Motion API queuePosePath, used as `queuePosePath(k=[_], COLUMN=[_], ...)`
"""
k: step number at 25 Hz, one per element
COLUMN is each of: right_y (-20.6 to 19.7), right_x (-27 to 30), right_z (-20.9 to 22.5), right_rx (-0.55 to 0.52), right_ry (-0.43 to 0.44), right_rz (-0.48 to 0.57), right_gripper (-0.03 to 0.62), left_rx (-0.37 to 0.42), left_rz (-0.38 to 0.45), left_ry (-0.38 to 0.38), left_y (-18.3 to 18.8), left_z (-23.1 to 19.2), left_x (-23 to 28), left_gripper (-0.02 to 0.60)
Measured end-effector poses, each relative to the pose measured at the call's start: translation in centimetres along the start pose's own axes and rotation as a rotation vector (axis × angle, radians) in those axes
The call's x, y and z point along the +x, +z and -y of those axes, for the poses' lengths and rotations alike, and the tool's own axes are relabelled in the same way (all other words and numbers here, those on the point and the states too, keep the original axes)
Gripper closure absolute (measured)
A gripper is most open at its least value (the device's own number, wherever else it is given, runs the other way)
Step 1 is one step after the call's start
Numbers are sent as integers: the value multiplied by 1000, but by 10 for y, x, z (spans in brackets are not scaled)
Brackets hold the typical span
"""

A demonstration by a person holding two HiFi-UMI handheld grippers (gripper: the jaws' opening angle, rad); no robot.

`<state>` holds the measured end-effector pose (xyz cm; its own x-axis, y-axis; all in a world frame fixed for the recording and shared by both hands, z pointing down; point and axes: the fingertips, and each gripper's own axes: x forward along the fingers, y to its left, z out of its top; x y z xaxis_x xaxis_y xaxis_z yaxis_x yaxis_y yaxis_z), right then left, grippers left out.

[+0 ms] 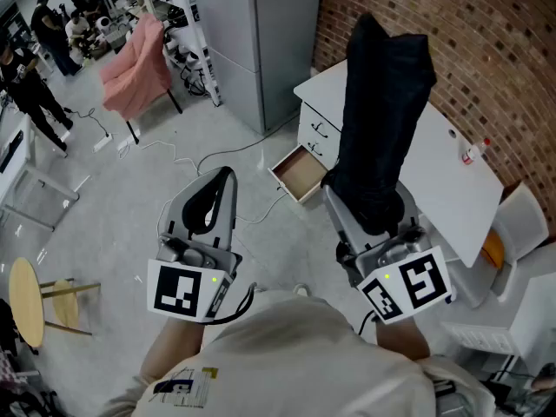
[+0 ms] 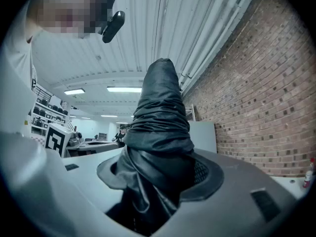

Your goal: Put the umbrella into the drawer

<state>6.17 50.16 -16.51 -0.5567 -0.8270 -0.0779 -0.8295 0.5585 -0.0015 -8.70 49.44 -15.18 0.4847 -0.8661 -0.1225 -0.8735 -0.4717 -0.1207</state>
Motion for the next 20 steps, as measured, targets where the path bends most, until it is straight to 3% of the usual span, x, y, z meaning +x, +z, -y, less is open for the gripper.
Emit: queuePosePath(k=[20], right_y=[-18], right_x=[-26], right_z=[72], right_rx=[70], right_ry=[15], right_rz=[-39], right_gripper=[341], left_rx=[-18], left_rz=[-91], left_ry=[35], left_y=[-24], left_z=[54], left_x=[46], left_gripper=[574])
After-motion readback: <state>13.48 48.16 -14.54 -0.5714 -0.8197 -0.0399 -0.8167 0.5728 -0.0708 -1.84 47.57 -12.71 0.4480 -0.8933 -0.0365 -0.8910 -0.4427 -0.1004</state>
